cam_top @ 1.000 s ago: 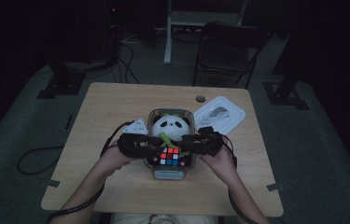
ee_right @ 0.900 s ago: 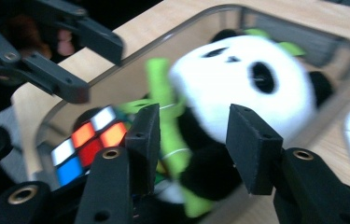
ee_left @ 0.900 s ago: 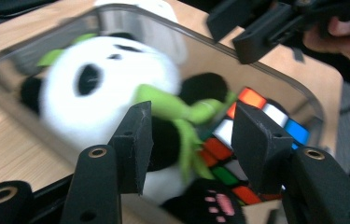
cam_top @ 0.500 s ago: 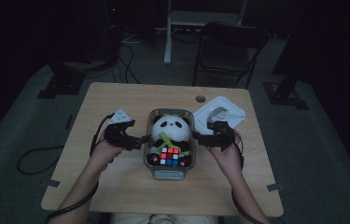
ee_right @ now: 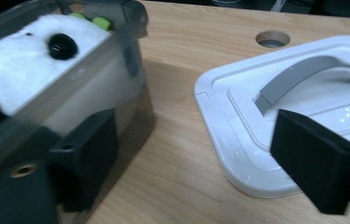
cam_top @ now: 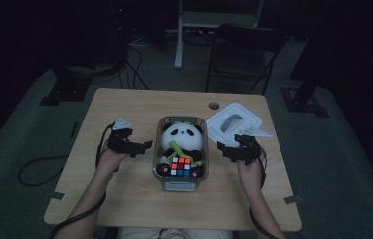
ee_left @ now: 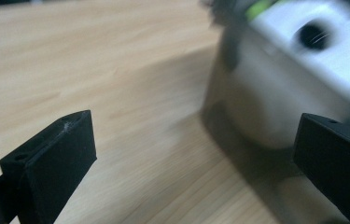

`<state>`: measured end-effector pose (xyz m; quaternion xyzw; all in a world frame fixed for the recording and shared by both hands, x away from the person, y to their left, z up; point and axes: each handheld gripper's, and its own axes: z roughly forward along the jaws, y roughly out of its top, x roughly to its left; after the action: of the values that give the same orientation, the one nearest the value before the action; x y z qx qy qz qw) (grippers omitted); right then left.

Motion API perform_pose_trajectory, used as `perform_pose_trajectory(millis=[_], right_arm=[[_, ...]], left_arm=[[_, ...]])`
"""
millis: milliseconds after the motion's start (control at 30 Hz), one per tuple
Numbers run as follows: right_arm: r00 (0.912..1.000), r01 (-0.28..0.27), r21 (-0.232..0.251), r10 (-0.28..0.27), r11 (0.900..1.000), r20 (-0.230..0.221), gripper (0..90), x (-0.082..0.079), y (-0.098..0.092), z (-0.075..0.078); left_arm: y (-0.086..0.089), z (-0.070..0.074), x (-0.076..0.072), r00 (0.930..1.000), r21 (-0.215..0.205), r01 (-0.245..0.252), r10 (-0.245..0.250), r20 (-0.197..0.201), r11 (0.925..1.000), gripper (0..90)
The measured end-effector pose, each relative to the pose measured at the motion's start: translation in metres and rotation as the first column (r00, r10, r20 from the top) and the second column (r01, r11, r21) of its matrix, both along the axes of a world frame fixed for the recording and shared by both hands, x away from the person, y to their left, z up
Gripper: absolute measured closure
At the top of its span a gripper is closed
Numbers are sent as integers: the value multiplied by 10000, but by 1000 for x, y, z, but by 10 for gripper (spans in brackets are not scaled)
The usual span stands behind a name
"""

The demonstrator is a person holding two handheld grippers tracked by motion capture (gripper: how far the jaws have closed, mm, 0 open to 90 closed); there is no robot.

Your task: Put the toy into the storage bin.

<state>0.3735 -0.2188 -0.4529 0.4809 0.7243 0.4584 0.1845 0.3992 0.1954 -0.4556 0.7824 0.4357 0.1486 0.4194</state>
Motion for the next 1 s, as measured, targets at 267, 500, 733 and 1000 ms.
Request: perform_pose_trajectory(millis=[267,500,733,1000], right_arm=[[9927,1203,-1322,-1193,9839,153,105,4,23,-31],[9949,1003,-1098,-1011,9889,-13,105,7,37,-35],[9974,721,-1028,-721,9921,32,105,3,35,-31],[9988,489,-992,-493,9939,-21,108,1,35,-33]], left_arm=[[-10,-22,8,9994,458,135,-120,-330,9989,5],[-17,-25,7,9981,504,463,-442,-430,9977,4],[-22,-25,5,9976,694,573,-545,-421,9959,4],[-33,-22,0,9953,889,908,-874,-421,9919,5]])
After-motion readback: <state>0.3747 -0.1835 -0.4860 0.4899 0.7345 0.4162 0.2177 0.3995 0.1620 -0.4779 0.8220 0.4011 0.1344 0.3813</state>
